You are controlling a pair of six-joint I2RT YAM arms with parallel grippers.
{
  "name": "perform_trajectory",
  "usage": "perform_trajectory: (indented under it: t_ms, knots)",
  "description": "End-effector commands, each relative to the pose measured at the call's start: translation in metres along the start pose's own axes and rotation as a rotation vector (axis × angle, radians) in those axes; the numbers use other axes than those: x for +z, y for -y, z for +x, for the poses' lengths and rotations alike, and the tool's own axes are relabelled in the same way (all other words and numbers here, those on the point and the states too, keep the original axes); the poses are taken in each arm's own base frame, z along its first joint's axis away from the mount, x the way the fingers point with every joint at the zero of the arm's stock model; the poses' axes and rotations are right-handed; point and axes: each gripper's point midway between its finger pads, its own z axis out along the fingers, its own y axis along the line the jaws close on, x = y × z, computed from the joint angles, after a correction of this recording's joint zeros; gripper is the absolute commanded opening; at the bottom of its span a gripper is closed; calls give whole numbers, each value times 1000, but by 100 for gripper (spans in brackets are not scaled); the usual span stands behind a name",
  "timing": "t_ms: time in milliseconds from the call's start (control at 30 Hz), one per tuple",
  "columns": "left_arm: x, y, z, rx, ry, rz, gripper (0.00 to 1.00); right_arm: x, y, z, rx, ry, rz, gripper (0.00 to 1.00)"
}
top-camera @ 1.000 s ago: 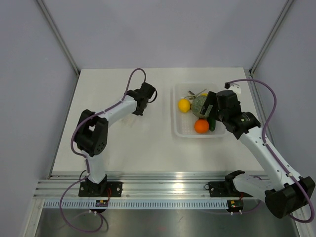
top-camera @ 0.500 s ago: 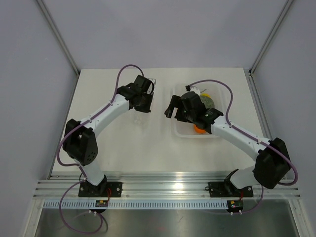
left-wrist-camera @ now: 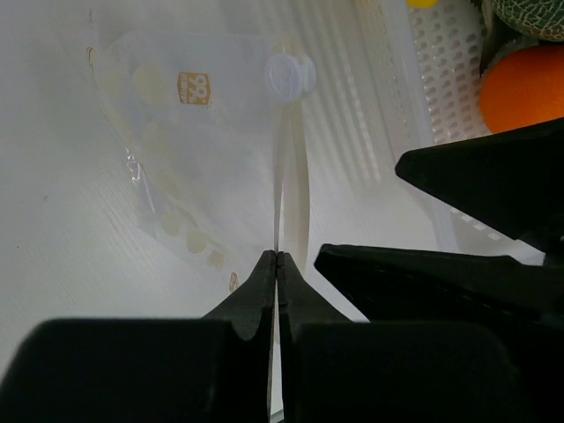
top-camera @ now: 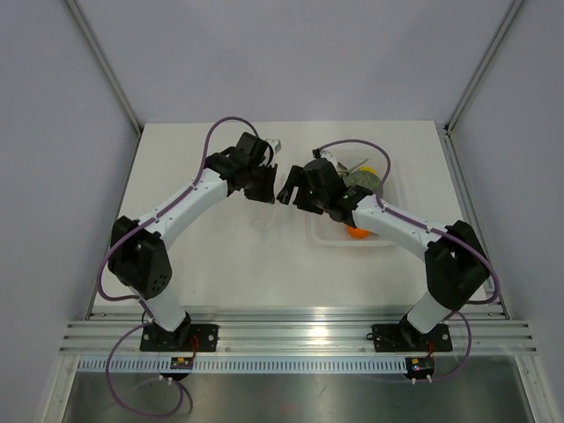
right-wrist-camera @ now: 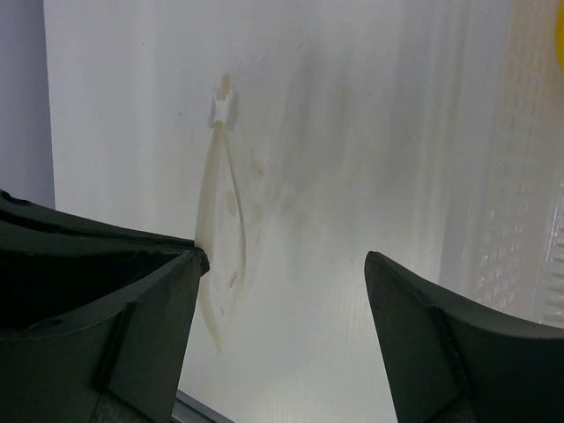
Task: Place the food in the zip-top bag and seal the zipper
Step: Pick up the zipper food storage bag at the center of the board.
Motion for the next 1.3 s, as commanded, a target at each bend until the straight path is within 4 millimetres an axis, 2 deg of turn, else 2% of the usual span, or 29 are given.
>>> perform_trajectory:
  t_ms: [0, 167, 267, 300, 400, 433, 633, 867, 967, 1000, 1100, 1267]
  knots:
    - [-24, 19, -23, -2, 88, 85, 0, 4, -28, -8, 24, 14, -79, 82]
    - [-28, 23, -24, -9, 92, 113, 0, 16, -23, 1, 27, -11, -65, 76]
    - [-32, 25, -25, -10, 98, 120, 0, 21, -25, 2, 29, -15, -74, 64]
    - [-34, 26, -26, -7, 100, 122, 0, 24, -25, 3, 29, -18, -76, 47]
    - [-39, 25, -27, -5, 107, 119, 0, 26, -28, 2, 16, -20, -81, 19]
    - [-41, 24, -28, -2, 112, 114, 0, 26, -28, 1, 12, -17, -77, 0]
    - [-41, 7, -26, 2, 109, 22, 0, 12, -30, -10, -14, 16, -62, 0]
    - [-33, 3, -23, -31, 109, -1, 0, -1, -40, -9, 13, -5, -49, 0]
    - [-31, 7, -21, -39, 121, 8, 17, -4, -46, -6, 23, -18, -50, 0]
    - [-30, 10, -20, -35, 126, 9, 26, -5, -47, -6, 25, -19, -49, 0]
    - [-28, 11, -18, -36, 125, 1, 32, -5, -49, -4, 30, -29, -45, 0]
    - [-25, 9, -16, -47, 127, -9, 33, -7, -48, -4, 40, -30, -41, 0]
